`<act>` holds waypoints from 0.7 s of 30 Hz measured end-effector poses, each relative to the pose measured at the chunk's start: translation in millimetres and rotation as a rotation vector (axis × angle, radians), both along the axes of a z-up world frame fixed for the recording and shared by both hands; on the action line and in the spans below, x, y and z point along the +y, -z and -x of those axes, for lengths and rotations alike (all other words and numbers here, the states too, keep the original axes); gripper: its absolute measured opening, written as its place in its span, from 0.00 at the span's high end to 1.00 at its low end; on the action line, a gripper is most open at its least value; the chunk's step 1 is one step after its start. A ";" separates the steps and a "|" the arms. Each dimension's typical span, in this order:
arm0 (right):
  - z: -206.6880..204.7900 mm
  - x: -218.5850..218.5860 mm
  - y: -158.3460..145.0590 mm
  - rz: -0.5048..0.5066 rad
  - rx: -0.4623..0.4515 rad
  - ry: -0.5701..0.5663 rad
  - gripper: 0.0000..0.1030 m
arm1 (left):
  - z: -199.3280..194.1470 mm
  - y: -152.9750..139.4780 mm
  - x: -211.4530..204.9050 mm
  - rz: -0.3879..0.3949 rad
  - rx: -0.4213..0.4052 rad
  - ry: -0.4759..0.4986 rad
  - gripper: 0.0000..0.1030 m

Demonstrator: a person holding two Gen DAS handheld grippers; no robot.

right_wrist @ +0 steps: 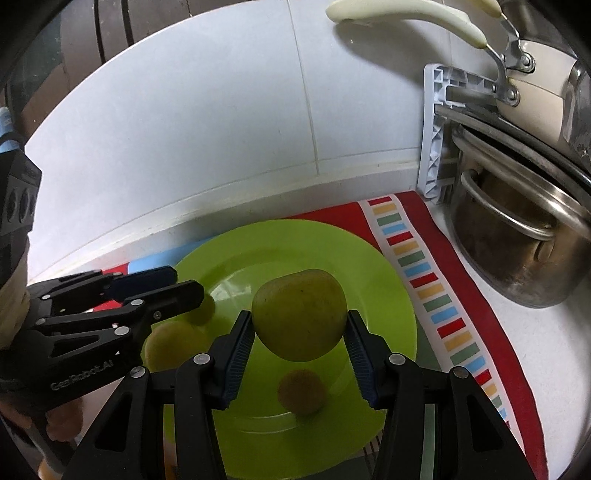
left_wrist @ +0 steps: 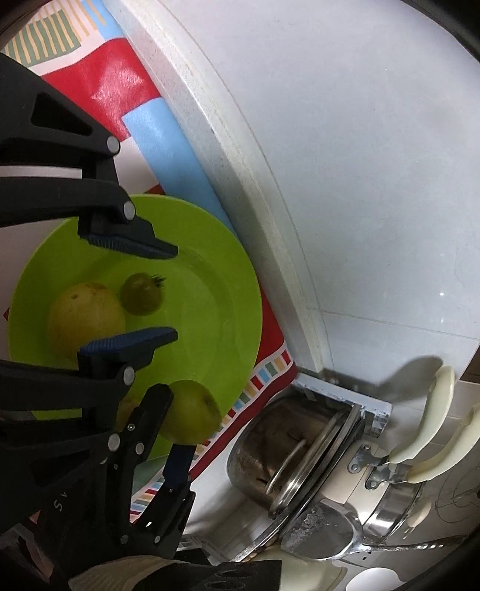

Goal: Organize fruits
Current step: 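Lift and carry both held fruits over the light-green plate, then set the fruits on the plate and open both tools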

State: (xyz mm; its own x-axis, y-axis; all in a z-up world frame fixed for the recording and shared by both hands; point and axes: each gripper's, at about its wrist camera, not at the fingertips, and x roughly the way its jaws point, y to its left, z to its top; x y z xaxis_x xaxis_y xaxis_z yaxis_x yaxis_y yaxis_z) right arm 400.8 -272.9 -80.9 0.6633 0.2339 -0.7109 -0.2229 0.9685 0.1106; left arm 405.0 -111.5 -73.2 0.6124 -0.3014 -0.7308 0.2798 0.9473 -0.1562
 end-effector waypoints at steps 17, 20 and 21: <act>51.7 2.4 -54.6 0.035 -0.151 0.065 0.33 | 53.0 -50.1 21.7 -0.043 -0.110 -0.054 0.40; 68.8 6.2 -66.2 0.041 -0.182 0.068 0.32 | 70.0 -63.0 27.2 -0.054 -0.139 -0.056 0.37; 74.7 7.1 -69.9 0.040 -0.190 0.068 0.32 | 74.9 -66.0 28.9 -0.056 -0.145 -0.057 0.37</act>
State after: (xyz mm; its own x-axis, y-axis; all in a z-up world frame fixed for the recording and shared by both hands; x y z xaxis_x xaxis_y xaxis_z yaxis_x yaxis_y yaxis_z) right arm 326.2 -265.8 -11.0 0.7997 0.1576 -0.5794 -0.1698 0.9849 0.0335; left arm 330.1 -82.6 -7.1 0.7279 -0.2244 -0.6479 0.2408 0.9684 -0.0649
